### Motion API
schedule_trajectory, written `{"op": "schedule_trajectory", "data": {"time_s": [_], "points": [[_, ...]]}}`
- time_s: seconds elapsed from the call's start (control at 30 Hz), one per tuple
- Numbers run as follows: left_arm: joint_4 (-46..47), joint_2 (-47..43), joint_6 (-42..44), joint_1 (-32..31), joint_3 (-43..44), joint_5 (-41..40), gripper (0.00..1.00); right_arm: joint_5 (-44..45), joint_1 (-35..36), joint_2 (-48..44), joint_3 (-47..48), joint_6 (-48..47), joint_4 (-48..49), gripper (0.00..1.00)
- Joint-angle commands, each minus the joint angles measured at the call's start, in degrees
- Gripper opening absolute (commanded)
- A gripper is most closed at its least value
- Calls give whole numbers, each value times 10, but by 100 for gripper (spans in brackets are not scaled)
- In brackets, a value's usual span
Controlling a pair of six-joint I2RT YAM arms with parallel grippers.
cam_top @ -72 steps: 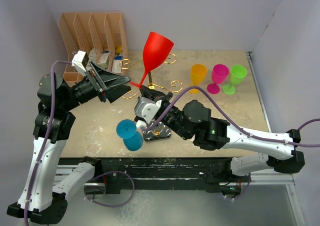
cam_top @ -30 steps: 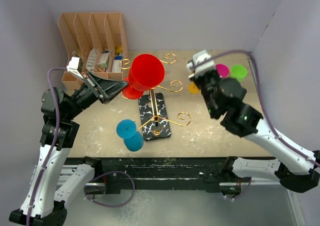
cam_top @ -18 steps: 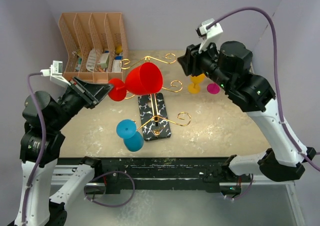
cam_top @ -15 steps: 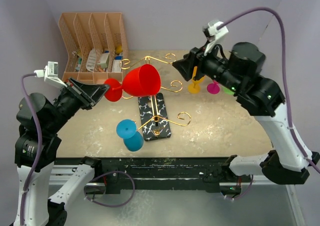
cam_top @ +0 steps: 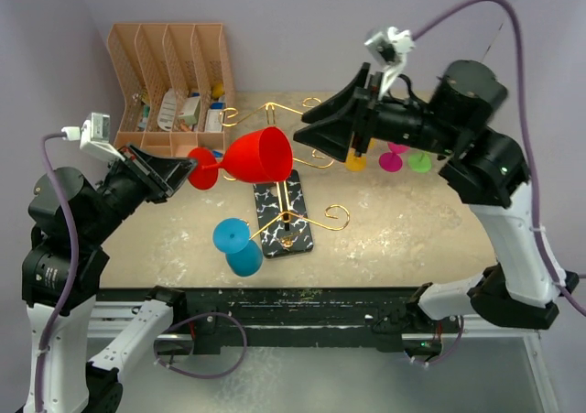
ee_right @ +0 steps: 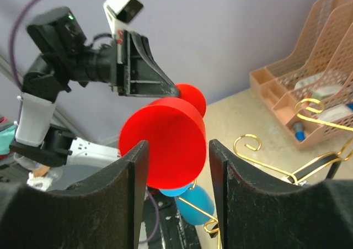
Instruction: Take the wine glass off the wine glass rack
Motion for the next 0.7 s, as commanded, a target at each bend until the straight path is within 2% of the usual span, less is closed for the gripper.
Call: {"op": "schedule_trajectory", "data": {"time_s": [0.0,0.37,0.5,0.6,0.63,0.67], "points": [[14,2,16,2,30,-2,0,-47,1,29,-9,17,19,49],[15,7,17,2,34,-1,0,-44,15,49,-25,8,13,47],[20,10,16,2,32,3,0,-21,34,67,-9,-3,-12,42],[23,14,15,2,32,10,0,10,50,87,13,-14,-48,34],[24,14,15,2,32,11,0,20,53,92,18,-16,-54,27],[25,14,15,2,32,11,0,32,54,95,21,-16,-58,13]]}}
